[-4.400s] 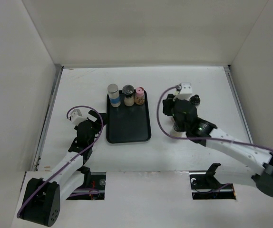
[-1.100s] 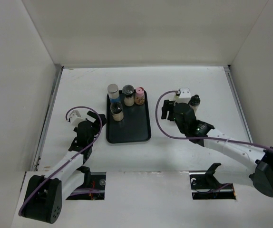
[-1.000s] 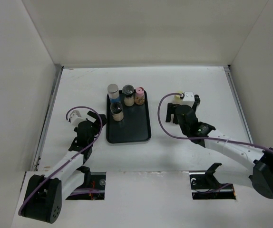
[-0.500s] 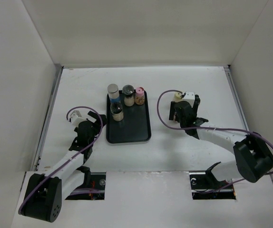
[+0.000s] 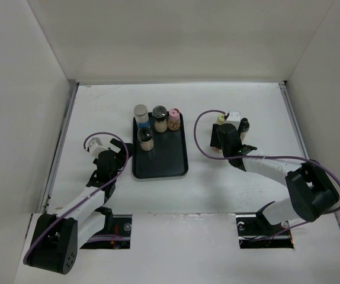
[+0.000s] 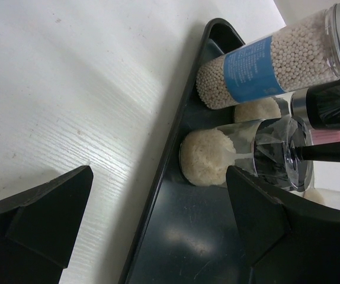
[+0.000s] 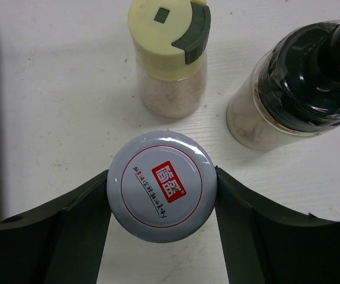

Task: Organize the condiment bottles

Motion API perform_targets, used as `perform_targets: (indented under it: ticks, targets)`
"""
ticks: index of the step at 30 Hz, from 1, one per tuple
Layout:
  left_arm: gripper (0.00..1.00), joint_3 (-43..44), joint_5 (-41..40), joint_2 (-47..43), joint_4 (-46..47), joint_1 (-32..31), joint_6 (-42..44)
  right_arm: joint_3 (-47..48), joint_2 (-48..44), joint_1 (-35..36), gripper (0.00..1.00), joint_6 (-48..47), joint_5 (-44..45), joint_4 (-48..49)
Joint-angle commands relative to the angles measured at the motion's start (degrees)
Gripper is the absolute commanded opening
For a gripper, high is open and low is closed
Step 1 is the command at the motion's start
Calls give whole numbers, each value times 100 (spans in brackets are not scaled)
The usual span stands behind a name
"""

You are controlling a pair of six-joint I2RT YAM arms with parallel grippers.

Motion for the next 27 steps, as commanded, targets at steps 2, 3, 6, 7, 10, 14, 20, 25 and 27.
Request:
perform_targets:
  ticks: [2, 3, 6, 7, 10, 14, 20, 25, 27]
  targets:
    - [100, 63, 22, -23, 316, -34, 17, 207, -280, 41, 52, -91, 162, 460]
    - [100, 81, 4, 12, 325, -43, 17, 216, -411, 120, 51, -126, 197, 460]
    - [100, 81, 74, 56, 333, -60, 17, 365, -833, 410, 50, -258, 215, 425]
    - [100, 64, 74, 22, 333, -60, 17, 461, -895, 515, 50, -259, 172, 390]
    - [100, 46, -22, -58, 333, -34, -10, 900, -783, 893, 51, -250, 22, 232]
    - [100, 29, 22, -154, 281, -34, 8, 1559, -28, 1306, 51, -268, -145, 345]
    - [100, 11, 39, -163, 272, 19, 34, 2771, 1369, 1764, 50, -381, -330, 530]
    - [100, 37, 56, -102, 272, 10, 43, 3484, 2249, 1878, 52, -399, -470, 592]
    - [100, 28, 92, -102, 289, 19, 43, 3652, 2495, 1887, 52, -356, -514, 671]
